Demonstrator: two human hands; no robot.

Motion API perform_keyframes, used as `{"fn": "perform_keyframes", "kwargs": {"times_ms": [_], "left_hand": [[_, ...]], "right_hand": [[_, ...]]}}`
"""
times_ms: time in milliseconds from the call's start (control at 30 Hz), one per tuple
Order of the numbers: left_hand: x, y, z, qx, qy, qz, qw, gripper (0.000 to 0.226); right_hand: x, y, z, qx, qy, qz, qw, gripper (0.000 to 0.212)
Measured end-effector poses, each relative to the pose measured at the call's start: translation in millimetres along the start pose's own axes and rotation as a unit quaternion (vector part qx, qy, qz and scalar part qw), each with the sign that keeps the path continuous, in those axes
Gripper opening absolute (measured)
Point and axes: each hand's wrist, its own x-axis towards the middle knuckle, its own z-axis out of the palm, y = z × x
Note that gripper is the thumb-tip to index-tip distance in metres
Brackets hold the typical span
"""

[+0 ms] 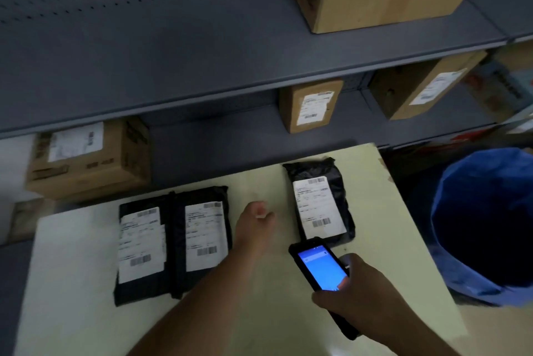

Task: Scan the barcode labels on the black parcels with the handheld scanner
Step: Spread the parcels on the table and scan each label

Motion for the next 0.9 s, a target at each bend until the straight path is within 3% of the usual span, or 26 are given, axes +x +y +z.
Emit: {"fn": "perform_keyframes", "kwargs": {"times_ms": [200, 333, 433, 600, 800, 900], "left_hand": [[-2, -39, -83, 0.026, 0.157, -0.002, 0.987, 0.02], [2, -58, -118, 0.096, 0.242, -0.045, 0.964, 0.052], [4, -65, -128, 0.175, 0.233, -0.093, 0.952, 0.079], [9, -59, -121, 0.248, 0.191, -0.105, 0.944, 0.092], [15, -52, -107, 0.263, 0.156, -0.099, 0.947, 0.105], [20, -49, -102, 0.203, 0.13, -0.14, 0.96, 0.115]], "right_hand": [[-1, -33, 33, -0.015, -0.028, -0.031, 0.999, 0.047], [-2, -45, 53, -0.029, -0.042, -0.039, 0.998, 0.052], [-4, -50, 62, -0.04, -0.044, -0.04, 0.997, 0.053], [-5, -55, 69, -0.042, -0.043, -0.038, 0.997, 0.047], [-6, -52, 63, -0.031, -0.028, -0.034, 0.999, 0.049], [-5, -48, 59, -0.031, -0.029, -0.029, 0.999, 0.048]]}}
